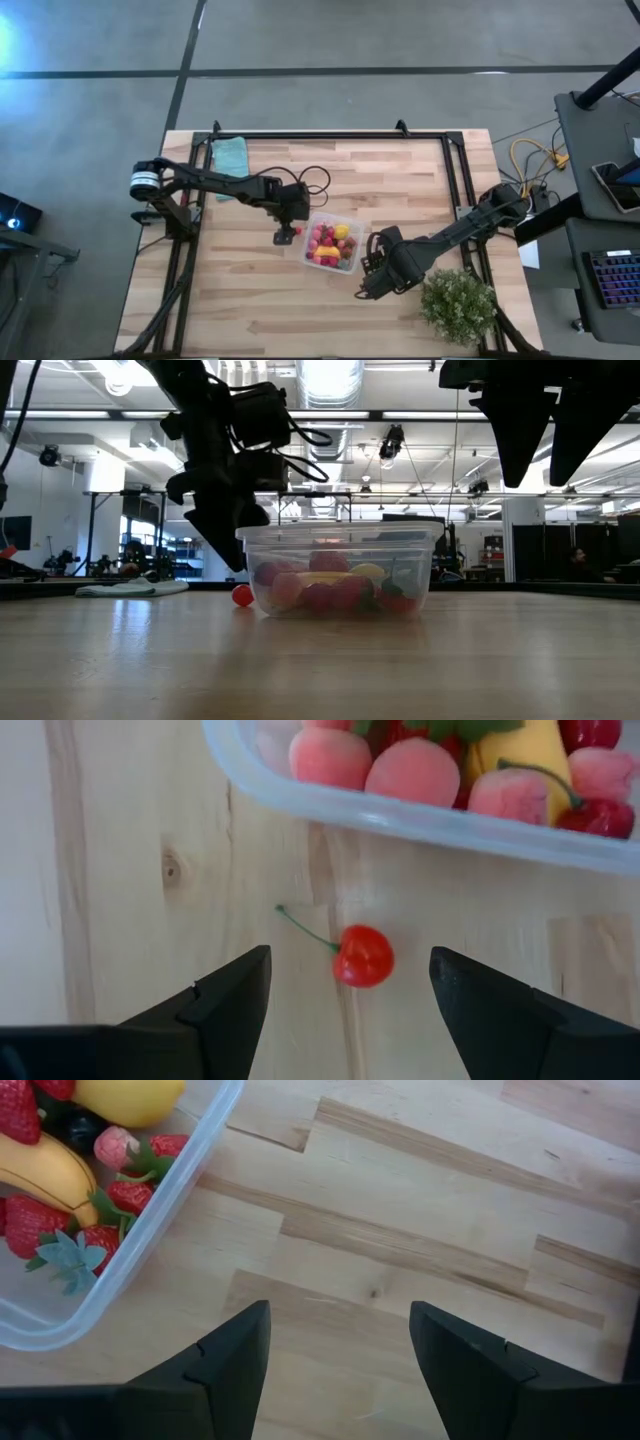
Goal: Pick and placing Produce into tupperware
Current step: Put the red cherry into the transparent container
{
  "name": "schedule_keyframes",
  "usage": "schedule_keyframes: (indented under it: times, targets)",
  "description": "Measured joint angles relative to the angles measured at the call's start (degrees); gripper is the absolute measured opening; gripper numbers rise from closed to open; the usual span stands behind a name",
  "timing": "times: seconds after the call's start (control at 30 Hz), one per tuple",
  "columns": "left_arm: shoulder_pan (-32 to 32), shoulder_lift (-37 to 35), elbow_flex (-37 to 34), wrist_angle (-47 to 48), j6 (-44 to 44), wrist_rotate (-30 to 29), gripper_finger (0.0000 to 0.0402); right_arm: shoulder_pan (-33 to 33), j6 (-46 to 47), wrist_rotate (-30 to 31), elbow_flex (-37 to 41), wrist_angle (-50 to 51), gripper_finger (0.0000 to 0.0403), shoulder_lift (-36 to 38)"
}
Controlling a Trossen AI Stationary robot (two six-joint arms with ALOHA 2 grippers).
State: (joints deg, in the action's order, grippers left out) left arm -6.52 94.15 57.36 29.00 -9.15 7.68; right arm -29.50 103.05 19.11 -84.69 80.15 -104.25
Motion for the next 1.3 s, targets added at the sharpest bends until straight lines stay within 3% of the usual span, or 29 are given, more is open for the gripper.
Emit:
schedule_keyframes:
  times: [0.77, 1.3]
  targets:
    - [0.3, 6.2, 0.0, -1.9, 6.1, -0.9, 0.0254, 0.0, -0.1, 0.0, 0.4, 0.1, 0.0233, 0.0]
    - [0.3, 6.3, 0.0, -4.1, 7.3, -0.8, 0.0127, 0.0, -0.2, 0.0, 0.5, 0.3, 0.0233, 0.0]
